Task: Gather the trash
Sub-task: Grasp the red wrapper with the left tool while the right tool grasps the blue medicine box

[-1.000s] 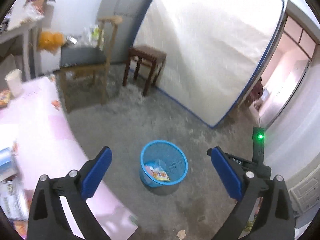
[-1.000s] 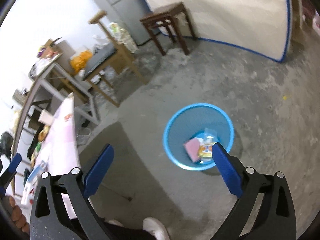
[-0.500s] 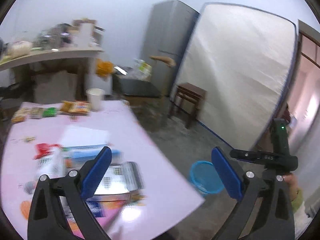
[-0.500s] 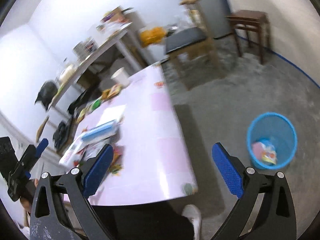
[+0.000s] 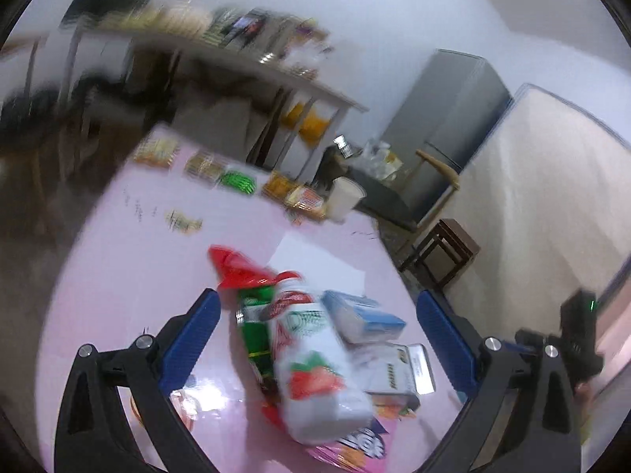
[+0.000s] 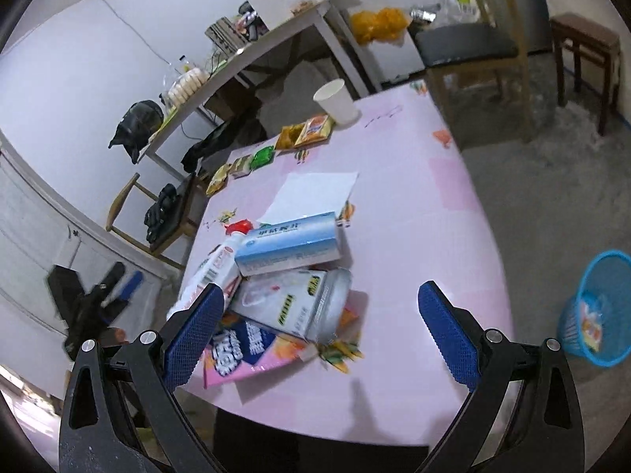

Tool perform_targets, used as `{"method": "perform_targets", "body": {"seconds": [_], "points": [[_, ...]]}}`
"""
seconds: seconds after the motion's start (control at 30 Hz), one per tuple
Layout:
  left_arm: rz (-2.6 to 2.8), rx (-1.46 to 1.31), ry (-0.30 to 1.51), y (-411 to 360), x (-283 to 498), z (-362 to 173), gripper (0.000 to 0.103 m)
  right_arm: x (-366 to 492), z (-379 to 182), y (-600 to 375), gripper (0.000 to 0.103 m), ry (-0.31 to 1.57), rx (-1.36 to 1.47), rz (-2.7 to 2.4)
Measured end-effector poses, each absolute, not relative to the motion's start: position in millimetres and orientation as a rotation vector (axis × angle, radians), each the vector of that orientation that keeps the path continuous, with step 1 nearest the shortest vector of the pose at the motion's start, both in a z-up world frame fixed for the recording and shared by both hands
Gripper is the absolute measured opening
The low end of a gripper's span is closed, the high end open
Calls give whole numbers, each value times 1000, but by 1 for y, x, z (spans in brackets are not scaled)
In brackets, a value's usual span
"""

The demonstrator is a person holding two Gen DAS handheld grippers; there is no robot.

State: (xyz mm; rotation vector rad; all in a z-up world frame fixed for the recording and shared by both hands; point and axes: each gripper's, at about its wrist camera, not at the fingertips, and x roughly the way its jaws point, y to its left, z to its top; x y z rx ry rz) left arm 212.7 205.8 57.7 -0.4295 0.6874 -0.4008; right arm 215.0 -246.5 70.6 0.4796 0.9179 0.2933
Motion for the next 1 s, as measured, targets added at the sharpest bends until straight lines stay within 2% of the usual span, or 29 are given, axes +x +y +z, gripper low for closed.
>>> {"method": "perform_targets", "body": {"seconds": [0.1,0.27,0.4,0.63,0.87,1.0], "points": [[-401,-580,785,224,247,27,97,233,61,-239,95,959,545,310],[-423,-807,908,245,295,-18,79,265,40,-235,94,1035,647,300],[-414,-886,1000,244,324,-47,63,288,27,-235,94,1078,684,280],[-417,-919,1080,241,348,-72,43,307,12,-233,93,1131,709,270],[-440,-972,1139,239,354,-86,28,315,4,-233,93,1155,711,260],[-453,-999,1123,242,350,-87,23,317,3,-236,93,1161,719,260]]}}
